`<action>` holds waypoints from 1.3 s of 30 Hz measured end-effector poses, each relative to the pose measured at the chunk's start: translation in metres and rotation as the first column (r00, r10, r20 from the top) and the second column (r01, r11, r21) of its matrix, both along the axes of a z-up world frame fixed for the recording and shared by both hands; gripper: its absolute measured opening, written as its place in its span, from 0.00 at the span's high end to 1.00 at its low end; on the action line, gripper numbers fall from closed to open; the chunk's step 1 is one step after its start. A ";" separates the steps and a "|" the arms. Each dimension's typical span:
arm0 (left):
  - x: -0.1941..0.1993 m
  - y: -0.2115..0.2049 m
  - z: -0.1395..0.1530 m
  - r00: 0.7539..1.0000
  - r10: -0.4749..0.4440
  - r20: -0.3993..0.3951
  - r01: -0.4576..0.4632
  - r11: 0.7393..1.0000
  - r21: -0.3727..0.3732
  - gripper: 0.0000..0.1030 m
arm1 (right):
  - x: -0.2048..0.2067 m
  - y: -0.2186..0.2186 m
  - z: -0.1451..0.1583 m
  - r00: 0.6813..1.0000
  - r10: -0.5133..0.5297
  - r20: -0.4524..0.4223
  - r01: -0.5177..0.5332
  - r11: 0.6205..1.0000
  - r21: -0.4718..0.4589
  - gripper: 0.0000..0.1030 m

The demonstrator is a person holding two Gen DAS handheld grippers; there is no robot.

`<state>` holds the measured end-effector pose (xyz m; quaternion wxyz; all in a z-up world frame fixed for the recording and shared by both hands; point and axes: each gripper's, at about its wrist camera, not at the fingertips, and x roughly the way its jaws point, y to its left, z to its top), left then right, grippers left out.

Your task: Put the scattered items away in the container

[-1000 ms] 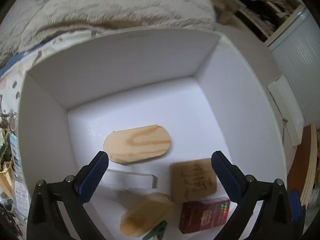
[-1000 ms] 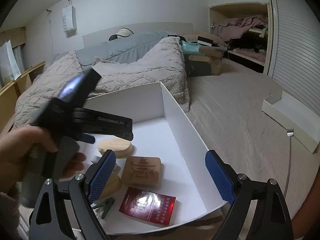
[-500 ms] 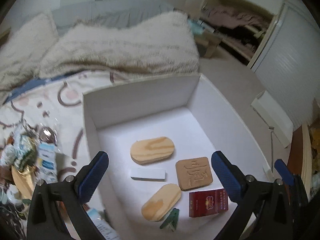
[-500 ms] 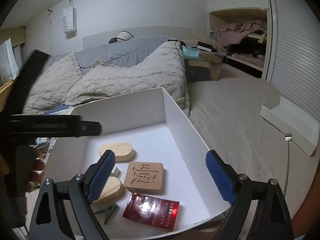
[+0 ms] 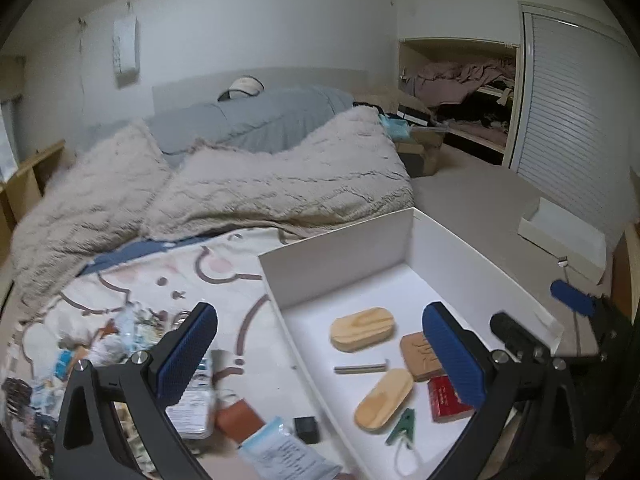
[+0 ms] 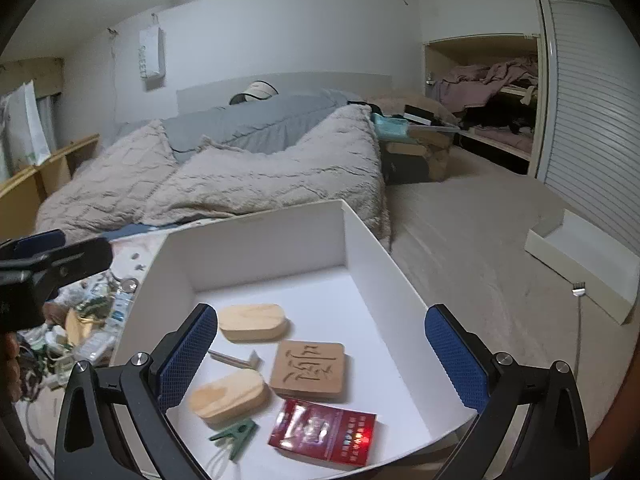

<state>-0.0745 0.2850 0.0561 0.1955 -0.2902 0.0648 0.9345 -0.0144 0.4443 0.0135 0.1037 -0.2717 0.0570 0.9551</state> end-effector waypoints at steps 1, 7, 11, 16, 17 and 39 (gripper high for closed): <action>0.003 -0.003 0.001 1.000 0.001 -0.004 -0.001 1.000 -0.002 0.00 | 0.001 -0.001 0.002 1.000 0.003 -0.008 -0.003 1.000 -0.002 0.00; 0.026 -0.022 0.008 0.999 0.015 -0.052 -0.014 1.000 0.018 0.00 | 0.016 -0.013 0.013 0.999 0.017 -0.051 -0.018 1.000 -0.006 0.00; 0.040 -0.033 0.011 0.997 0.029 -0.075 -0.026 0.999 0.040 0.00 | 0.032 -0.019 0.015 0.997 0.013 -0.071 -0.013 1.000 -0.010 0.00; 0.060 -0.045 0.011 0.994 0.040 -0.097 -0.036 0.999 0.039 0.00 | 0.051 -0.026 0.021 0.995 0.011 -0.097 -0.011 1.000 0.003 0.00; 0.064 -0.047 0.010 0.994 0.040 -0.100 -0.037 0.999 0.038 0.00 | 0.055 -0.028 0.022 0.995 0.014 -0.103 -0.013 1.000 0.006 0.00; 0.137 -0.101 -0.012 0.988 0.099 -0.122 -0.098 0.995 0.013 0.00 | 0.117 -0.063 0.027 0.990 0.091 -0.109 -0.083 0.993 0.081 0.00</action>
